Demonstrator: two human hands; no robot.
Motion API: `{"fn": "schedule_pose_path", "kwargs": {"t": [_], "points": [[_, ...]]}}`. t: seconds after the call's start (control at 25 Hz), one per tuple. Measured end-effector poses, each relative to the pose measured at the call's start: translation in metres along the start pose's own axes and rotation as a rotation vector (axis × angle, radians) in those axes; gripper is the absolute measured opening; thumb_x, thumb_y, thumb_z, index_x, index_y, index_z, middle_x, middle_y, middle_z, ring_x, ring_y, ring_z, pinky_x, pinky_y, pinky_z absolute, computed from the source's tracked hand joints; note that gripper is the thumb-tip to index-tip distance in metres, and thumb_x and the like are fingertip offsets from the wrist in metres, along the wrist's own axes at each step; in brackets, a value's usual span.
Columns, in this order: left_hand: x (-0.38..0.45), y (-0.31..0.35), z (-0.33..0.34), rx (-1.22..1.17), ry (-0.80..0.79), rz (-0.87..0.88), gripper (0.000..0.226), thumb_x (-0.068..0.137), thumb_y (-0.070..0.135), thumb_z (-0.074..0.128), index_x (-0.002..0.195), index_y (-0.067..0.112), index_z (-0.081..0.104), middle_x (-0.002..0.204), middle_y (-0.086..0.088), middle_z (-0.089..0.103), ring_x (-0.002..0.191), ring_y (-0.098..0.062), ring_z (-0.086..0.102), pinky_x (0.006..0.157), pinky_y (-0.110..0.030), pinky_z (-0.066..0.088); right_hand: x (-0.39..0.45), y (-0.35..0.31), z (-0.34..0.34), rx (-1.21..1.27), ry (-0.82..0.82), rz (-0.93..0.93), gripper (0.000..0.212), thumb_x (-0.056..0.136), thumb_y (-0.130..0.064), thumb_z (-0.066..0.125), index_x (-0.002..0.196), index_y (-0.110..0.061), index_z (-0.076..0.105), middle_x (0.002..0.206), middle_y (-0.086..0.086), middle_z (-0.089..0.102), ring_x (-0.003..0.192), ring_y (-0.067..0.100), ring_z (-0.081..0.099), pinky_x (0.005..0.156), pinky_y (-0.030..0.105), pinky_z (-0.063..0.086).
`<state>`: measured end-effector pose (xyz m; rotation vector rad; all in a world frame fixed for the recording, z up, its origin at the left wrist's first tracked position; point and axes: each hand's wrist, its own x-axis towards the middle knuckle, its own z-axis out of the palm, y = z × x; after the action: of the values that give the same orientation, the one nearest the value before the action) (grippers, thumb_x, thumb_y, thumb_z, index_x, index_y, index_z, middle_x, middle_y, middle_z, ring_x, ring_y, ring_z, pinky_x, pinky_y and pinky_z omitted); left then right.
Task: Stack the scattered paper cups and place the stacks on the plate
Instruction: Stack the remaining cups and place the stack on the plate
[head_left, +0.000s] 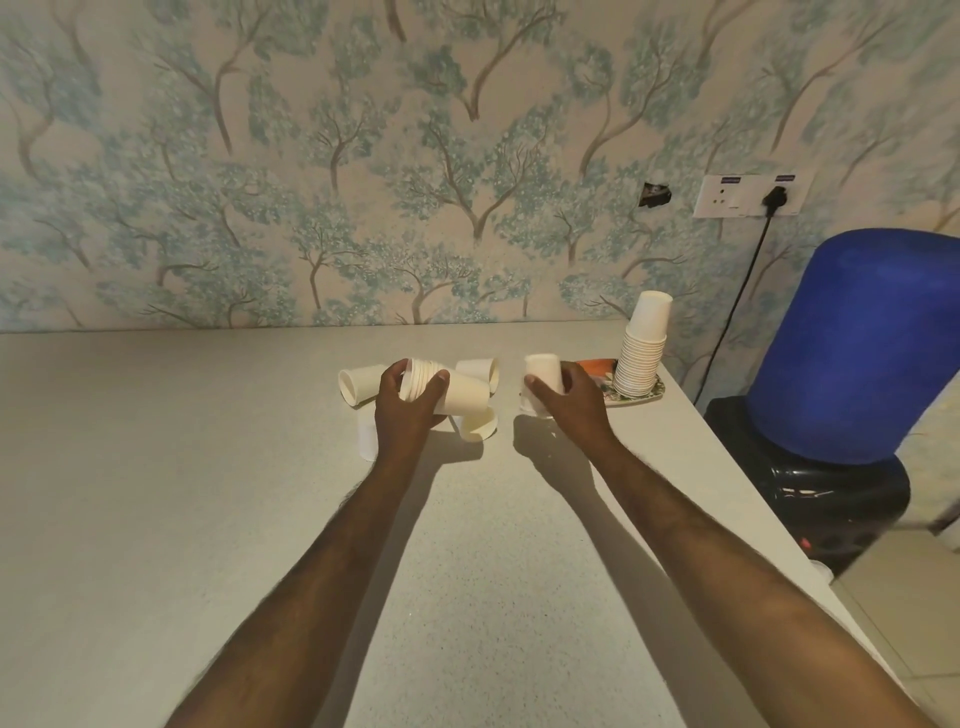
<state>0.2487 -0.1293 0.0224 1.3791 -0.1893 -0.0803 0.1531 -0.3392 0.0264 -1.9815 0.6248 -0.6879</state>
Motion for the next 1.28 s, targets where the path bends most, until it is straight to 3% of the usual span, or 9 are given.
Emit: {"fn": "schedule_pose_path", "kwargs": {"t": [0.12, 0.24, 0.4, 0.6, 0.72, 0.8, 0.96, 1.16, 1.28], "points": [[-0.003, 0.002, 0.008, -0.023, -0.004, -0.005, 0.062, 0.088, 0.025, 0.080, 0.142, 0.017, 0.049, 0.134, -0.008, 0.057, 0.118, -0.025, 0.061, 0.076, -0.039, 0.065, -0.003, -0.014, 0.008, 0.439, 0.039, 0.216, 0.035, 0.091, -0.036, 0.071, 0.113, -0.012, 0.059, 0.110, 0.005, 0.067, 0.101, 0.021, 0.067, 0.081, 0.037, 0.057], [-0.006, 0.005, 0.013, -0.061, 0.001, -0.005, 0.061, 0.089, 0.024, 0.079, 0.142, 0.017, 0.049, 0.133, -0.008, 0.057, 0.118, -0.024, 0.062, 0.075, -0.035, 0.064, -0.010, -0.025, 0.016, 0.723, 0.006, 0.306, 0.034, 0.094, -0.029, 0.067, 0.119, -0.010, 0.054, 0.118, 0.013, 0.063, 0.098, 0.020, 0.067, 0.069, 0.032, 0.062], [-0.008, 0.008, 0.016, -0.096, 0.011, -0.014, 0.058, 0.090, 0.026, 0.078, 0.140, 0.019, 0.049, 0.127, -0.004, 0.058, 0.116, -0.021, 0.062, 0.074, -0.032, 0.064, -0.020, -0.035, 0.027, 0.844, -0.116, 0.364, 0.052, 0.093, -0.024, 0.069, 0.137, -0.014, 0.043, 0.125, 0.016, 0.060, 0.115, 0.032, 0.065, 0.087, 0.046, 0.060], [-0.008, 0.009, 0.017, -0.101, 0.002, -0.017, 0.059, 0.092, 0.033, 0.074, 0.142, 0.018, 0.046, 0.128, -0.004, 0.057, 0.111, -0.013, 0.062, 0.065, -0.024, 0.061, -0.028, -0.044, 0.040, 0.887, -0.267, 0.374, 0.052, 0.095, -0.021, 0.067, 0.139, -0.010, 0.043, 0.129, 0.019, 0.060, 0.114, 0.037, 0.066, 0.090, 0.046, 0.059], [-0.010, 0.011, 0.017, -0.070, -0.028, -0.017, 0.061, 0.090, 0.036, 0.076, 0.140, 0.022, 0.045, 0.120, 0.004, 0.060, 0.108, -0.012, 0.063, 0.064, -0.022, 0.059, -0.032, -0.047, 0.047, 0.812, -0.340, 0.368, 0.055, 0.093, -0.025, 0.070, 0.138, -0.010, 0.042, 0.129, 0.020, 0.063, 0.106, 0.032, 0.070, 0.081, 0.037, 0.061], [-0.010, 0.013, 0.015, -0.027, -0.019, 0.012, 0.066, 0.087, 0.035, 0.079, 0.142, 0.024, 0.042, 0.119, 0.005, 0.058, 0.108, -0.012, 0.062, 0.062, -0.019, 0.058, -0.029, -0.046, 0.050, 0.719, -0.360, 0.335, 0.055, 0.095, -0.034, 0.067, 0.138, -0.011, 0.044, 0.130, 0.018, 0.063, 0.109, 0.029, 0.069, 0.089, 0.040, 0.059], [-0.004, 0.017, 0.009, -0.014, 0.035, 0.030, 0.071, 0.086, 0.030, 0.081, 0.144, 0.021, 0.042, 0.135, -0.007, 0.052, 0.119, -0.024, 0.058, 0.069, -0.026, 0.062, -0.015, -0.045, 0.055, 0.484, -0.285, 0.287, 0.054, 0.104, -0.049, 0.038, 0.135, -0.006, 0.052, 0.129, 0.015, 0.063, 0.114, 0.028, 0.064, 0.096, 0.040, 0.050], [0.000, 0.016, -0.001, 0.020, 0.137, 0.094, 0.064, 0.084, 0.031, 0.083, 0.135, 0.029, 0.044, 0.134, -0.002, 0.052, 0.120, -0.024, 0.057, 0.066, -0.020, 0.059, -0.005, -0.032, 0.070, -0.108, -0.263, 0.116, 0.058, 0.095, -0.050, 0.057, 0.132, -0.006, 0.056, 0.132, 0.010, 0.063, 0.119, 0.028, 0.061, 0.082, 0.028, 0.043], [0.006, 0.010, -0.013, 0.088, 0.198, 0.096, 0.071, 0.084, 0.034, 0.083, 0.141, 0.025, 0.043, 0.140, -0.004, 0.051, 0.126, -0.026, 0.055, 0.091, -0.044, 0.061, 0.002, -0.029, 0.085, -0.253, -0.295, 0.046, 0.055, 0.099, -0.049, 0.050, 0.129, -0.004, 0.059, 0.133, 0.015, 0.063, 0.122, 0.032, 0.059, 0.094, 0.034, 0.048]]}}
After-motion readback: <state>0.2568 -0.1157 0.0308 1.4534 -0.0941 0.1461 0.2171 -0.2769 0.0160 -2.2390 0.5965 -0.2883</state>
